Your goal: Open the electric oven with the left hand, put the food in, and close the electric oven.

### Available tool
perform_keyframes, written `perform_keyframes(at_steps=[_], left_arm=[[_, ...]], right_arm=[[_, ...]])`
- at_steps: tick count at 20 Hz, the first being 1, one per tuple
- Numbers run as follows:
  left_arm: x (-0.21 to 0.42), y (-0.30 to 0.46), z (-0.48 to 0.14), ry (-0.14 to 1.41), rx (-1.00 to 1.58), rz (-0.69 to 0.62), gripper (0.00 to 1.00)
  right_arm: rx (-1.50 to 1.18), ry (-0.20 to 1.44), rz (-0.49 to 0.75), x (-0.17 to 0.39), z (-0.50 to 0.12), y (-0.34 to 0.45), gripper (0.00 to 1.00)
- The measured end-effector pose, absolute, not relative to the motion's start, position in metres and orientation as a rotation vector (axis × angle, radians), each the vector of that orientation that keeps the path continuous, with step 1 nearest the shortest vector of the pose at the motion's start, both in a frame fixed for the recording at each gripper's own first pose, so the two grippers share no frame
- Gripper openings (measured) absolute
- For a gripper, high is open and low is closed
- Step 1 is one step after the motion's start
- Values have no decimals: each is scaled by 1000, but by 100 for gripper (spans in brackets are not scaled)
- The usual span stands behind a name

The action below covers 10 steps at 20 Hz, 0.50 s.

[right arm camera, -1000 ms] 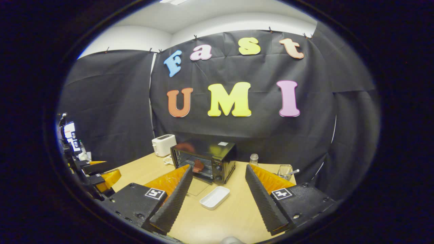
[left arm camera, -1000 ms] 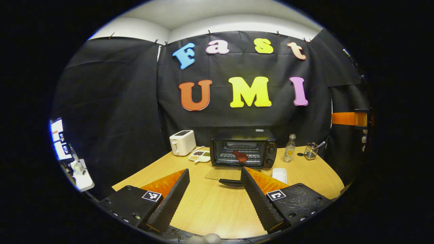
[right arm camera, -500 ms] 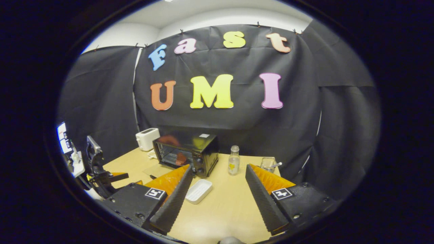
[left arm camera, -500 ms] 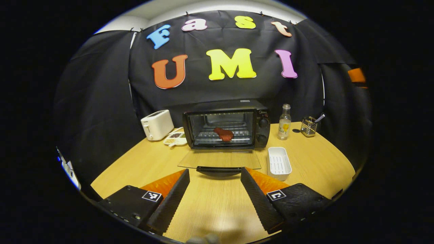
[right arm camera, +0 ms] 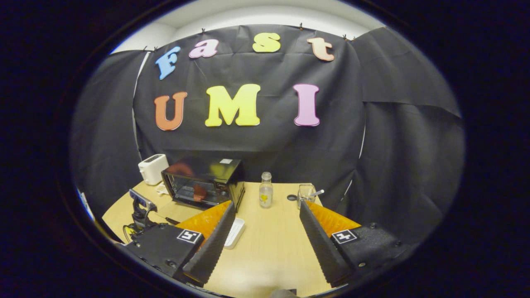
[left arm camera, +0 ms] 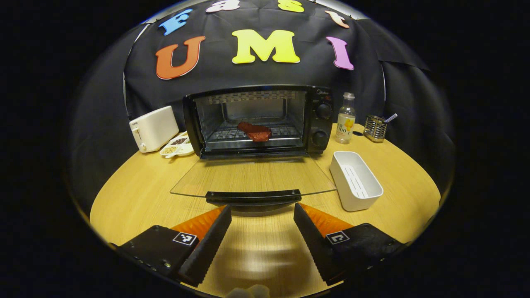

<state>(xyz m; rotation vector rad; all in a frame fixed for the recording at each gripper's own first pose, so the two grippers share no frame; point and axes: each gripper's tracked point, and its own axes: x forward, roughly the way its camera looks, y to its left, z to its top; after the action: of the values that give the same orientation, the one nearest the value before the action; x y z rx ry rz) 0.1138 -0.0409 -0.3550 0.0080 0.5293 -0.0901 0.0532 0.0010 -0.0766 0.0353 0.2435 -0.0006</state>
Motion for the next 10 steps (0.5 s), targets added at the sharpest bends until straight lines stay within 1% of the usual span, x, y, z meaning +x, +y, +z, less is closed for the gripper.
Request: perform_keyframes(at_steps=[4, 10], left_arm=[[125, -29, -374, 565, 18, -65, 97], [127, -34, -387, 612, 19, -78, 97]], right_arm=[[29, 248, -43, 48, -73, 3, 99], [34, 261, -70, 47, -75, 7, 99]])
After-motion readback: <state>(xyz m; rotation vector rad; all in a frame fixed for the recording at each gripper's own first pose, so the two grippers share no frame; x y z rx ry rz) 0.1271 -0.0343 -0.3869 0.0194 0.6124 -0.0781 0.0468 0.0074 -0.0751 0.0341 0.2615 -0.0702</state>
